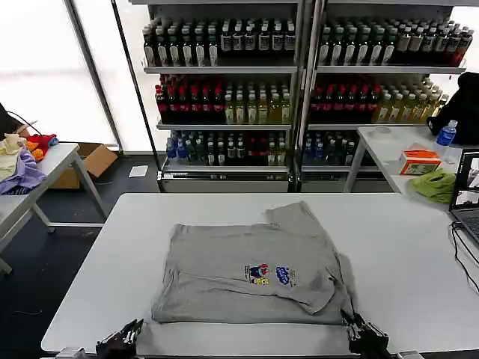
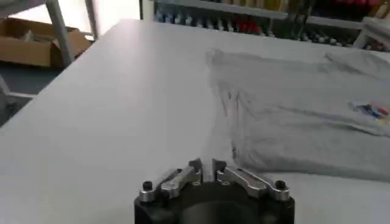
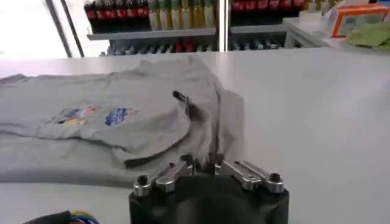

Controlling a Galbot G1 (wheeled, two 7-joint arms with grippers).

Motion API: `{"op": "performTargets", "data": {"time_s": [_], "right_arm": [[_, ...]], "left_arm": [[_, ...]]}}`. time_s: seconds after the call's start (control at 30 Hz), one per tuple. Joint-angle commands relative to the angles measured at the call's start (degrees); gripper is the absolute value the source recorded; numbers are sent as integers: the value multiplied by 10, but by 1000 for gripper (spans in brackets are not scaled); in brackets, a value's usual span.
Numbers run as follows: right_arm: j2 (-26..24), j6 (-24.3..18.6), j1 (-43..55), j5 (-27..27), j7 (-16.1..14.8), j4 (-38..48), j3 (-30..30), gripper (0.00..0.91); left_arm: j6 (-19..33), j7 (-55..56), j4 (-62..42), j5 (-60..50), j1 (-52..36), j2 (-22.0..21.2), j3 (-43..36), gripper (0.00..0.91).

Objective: Fold and organize the clothes.

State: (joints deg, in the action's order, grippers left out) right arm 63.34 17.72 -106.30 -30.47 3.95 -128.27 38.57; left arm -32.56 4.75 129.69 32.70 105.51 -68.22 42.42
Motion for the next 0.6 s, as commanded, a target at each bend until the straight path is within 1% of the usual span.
{"op": "performTargets", "data": {"time_s": [0.03,0.1,0.17,0.2,0.23,0.27,0.3,0.33,0.37,0.4,0.43,0.47,0.5,0.57,0.6], "right_arm": [[-11,-3,40,-37,-15,-21,32,907],[-33,-2,91,-45,-31,0,33,907],[-57,12,150,-47,-47,33,20,907],[-73,33,199,-52,-60,58,7,907],[-80,42,236,-54,-64,75,-2,907],[-88,71,281,-56,-72,97,-15,907],[-98,91,343,-53,-93,132,-37,907],[-106,96,377,-53,-99,152,-52,907],[-109,111,408,-52,-106,190,-78,907],[-110,138,467,-47,-127,232,-104,907],[-110,148,506,-46,-137,251,-125,907],[-108,153,553,-42,-150,292,-149,907],[-103,152,591,-30,-176,339,-185,907],[-94,149,636,-16,-197,398,-218,907],[-83,144,665,-1,-217,439,-241,907]], "left_arm": [[-5,2,17,55,-73,41,64,907],[-5,8,3,70,-110,56,49,907],[-5,21,-24,59,-154,78,24,907],[-6,12,-45,65,-183,90,8,907],[-6,9,-55,70,-196,96,1,907],[-5,4,-80,71,-216,103,-13,907],[-5,-16,-113,71,-255,112,-26,907],[-5,-21,-127,73,-276,117,-36,907],[-5,-29,-155,73,-303,120,-48,907],[-5,-48,-183,73,-343,125,-72,907],[-5,-56,-195,74,-353,130,-85,907],[-5,-72,-211,71,-378,133,-100,907],[-5,-90,-247,69,-406,137,-123,907],[-5,-99,-286,64,-443,138,-154,907],[-5,-112,-306,57,-471,138,-182,907]]}}
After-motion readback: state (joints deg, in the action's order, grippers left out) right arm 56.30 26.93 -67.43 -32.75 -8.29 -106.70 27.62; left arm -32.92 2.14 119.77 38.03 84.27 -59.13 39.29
